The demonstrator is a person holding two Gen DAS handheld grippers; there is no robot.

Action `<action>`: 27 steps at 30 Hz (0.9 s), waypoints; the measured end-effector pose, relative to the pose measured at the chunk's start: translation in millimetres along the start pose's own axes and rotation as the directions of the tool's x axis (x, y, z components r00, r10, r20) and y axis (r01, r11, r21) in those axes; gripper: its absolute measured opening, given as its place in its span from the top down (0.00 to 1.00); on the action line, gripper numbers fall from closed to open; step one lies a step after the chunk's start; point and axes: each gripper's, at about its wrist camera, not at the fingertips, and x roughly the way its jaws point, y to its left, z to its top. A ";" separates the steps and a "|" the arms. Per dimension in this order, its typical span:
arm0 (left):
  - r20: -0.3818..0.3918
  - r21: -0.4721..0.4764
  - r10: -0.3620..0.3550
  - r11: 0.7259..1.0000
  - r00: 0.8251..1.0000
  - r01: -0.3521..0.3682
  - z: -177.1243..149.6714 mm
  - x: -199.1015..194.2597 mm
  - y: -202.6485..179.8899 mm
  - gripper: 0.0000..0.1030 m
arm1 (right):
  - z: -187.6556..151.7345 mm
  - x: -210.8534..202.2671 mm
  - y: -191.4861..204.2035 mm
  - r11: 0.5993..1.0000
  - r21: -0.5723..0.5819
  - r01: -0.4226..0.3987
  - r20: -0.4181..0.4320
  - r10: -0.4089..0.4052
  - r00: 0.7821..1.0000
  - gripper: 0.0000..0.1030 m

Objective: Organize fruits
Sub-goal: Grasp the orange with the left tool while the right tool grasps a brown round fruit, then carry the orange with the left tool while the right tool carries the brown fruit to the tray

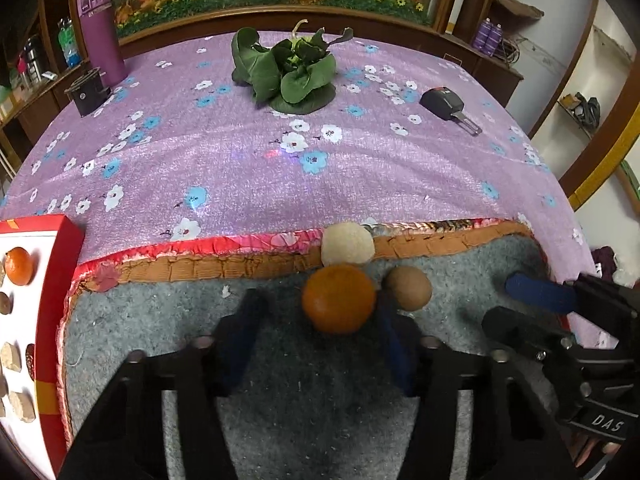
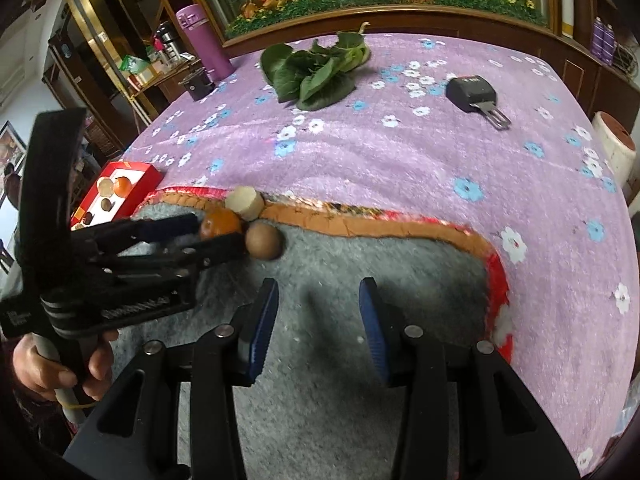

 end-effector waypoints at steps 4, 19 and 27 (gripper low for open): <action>0.005 0.010 -0.006 1.000 1.000 0.006 0.8 -2.5 2.7 0.69 | 10.5 8.2 6.9 0.999 -0.026 -0.019 0.000 0.019 1.000 0.58; 0.018 0.000 -0.009 1.000 1.000 0.009 -5.6 -5.4 18.9 0.69 | 25.9 50.6 41.4 0.986 -0.165 -0.029 -0.070 0.018 0.997 0.76; 0.035 -0.019 -0.005 1.000 0.999 0.006 -11.6 -11.2 17.1 0.70 | 18.7 29.3 44.3 0.984 -0.179 0.022 -0.022 -0.027 0.999 0.76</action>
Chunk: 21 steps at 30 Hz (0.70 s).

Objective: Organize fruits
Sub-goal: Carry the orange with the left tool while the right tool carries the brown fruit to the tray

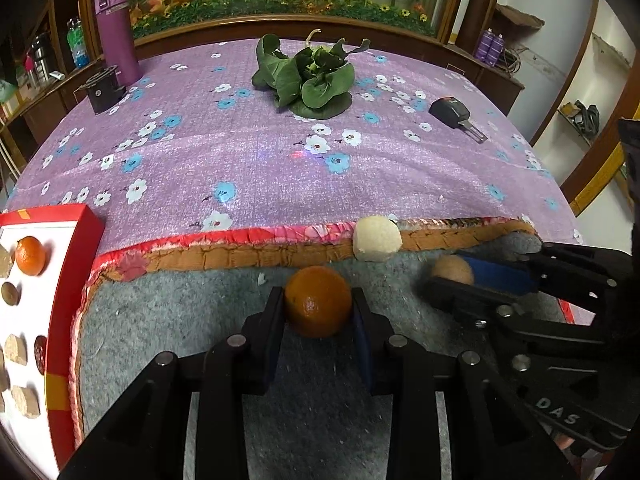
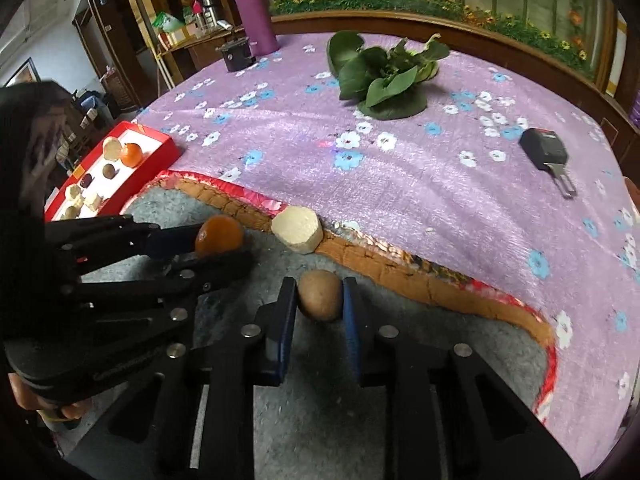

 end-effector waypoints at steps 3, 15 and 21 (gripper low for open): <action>-0.006 -0.011 -0.017 1.000 1.000 0.017 -9.1 -6.8 -2.2 0.70 | -8.0 -11.7 -2.4 1.000 0.020 0.007 0.003 -0.007 1.000 0.76; -0.010 -0.002 -0.052 0.999 0.999 0.052 -60.0 -48.9 -8.2 0.70 | -67.4 -41.6 15.1 0.997 0.065 0.030 -0.038 -0.027 0.999 0.76; -0.007 0.001 -0.068 0.998 0.998 0.068 -84.3 -72.1 2.4 0.70 | -88.0 -52.4 38.0 0.996 0.087 0.002 -0.043 0.002 0.999 0.76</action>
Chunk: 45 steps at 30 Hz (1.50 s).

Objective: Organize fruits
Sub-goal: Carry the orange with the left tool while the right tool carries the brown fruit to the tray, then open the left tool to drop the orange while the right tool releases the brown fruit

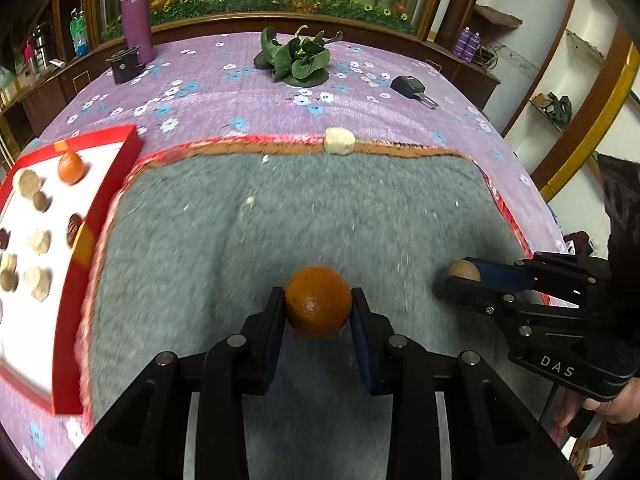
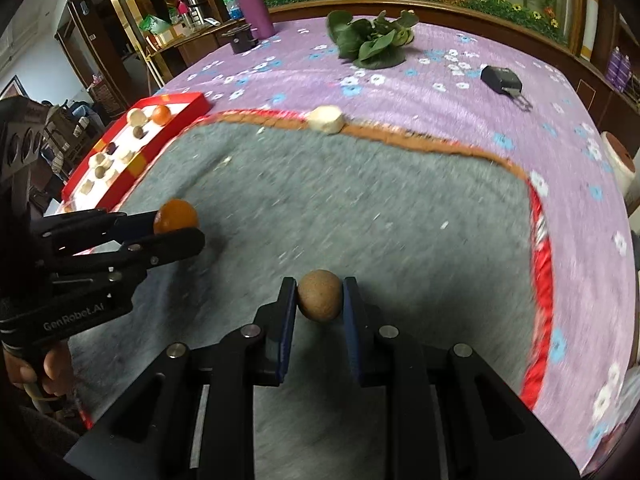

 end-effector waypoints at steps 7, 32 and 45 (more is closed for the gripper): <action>0.030 -0.011 -0.004 1.000 1.000 0.005 -21.5 -28.8 20.1 0.70 | -7.2 -3.6 32.8 0.999 0.018 -0.045 0.008 0.045 0.999 0.76; 0.108 -0.239 0.181 0.959 0.978 -0.151 -31.4 -77.4 169.8 0.70 | 70.4 59.5 199.4 0.949 -0.245 -0.200 -0.041 0.196 0.980 0.75; 0.056 -0.317 0.273 0.917 0.960 -0.242 -28.7 -66.2 237.2 0.70 | 103.2 109.0 251.6 0.916 -0.342 -0.209 -0.095 0.188 0.978 0.75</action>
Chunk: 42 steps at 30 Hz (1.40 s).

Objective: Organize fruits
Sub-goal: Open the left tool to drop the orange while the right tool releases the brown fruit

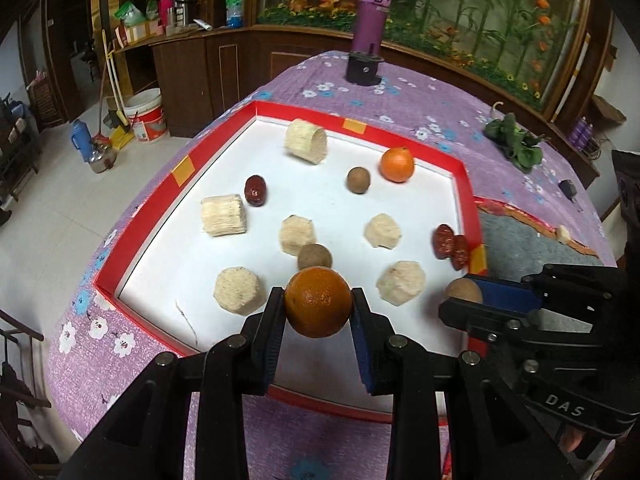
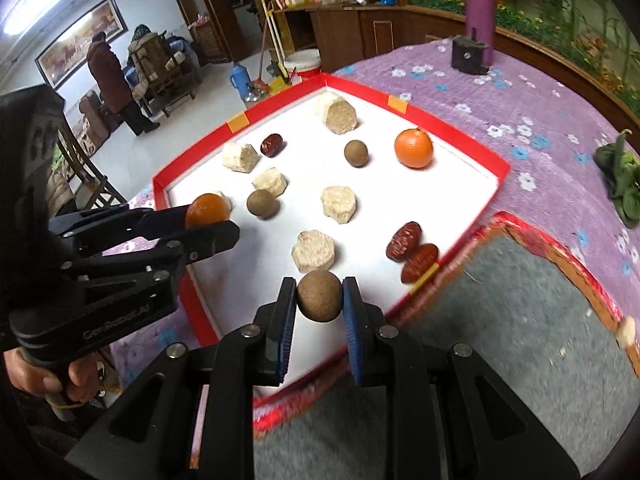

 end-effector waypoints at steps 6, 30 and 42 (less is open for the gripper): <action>-0.030 -0.004 0.000 1.000 1.000 -0.001 0.3 11.3 0.2 0.70 | 1.7 14.8 1.4 1.000 -0.022 0.010 -0.036 -0.011 0.999 0.75; -0.024 0.021 0.069 0.997 0.997 -0.068 -0.1 16.8 -5.7 0.44 | 2.5 18.6 1.5 0.997 -0.055 0.051 -0.054 -0.054 0.997 0.73; 0.023 0.038 0.085 0.996 0.996 -0.086 3.4 7.7 -12.5 0.42 | 1.3 -1.3 0.8 0.996 -0.050 0.071 -0.016 -0.072 0.997 0.67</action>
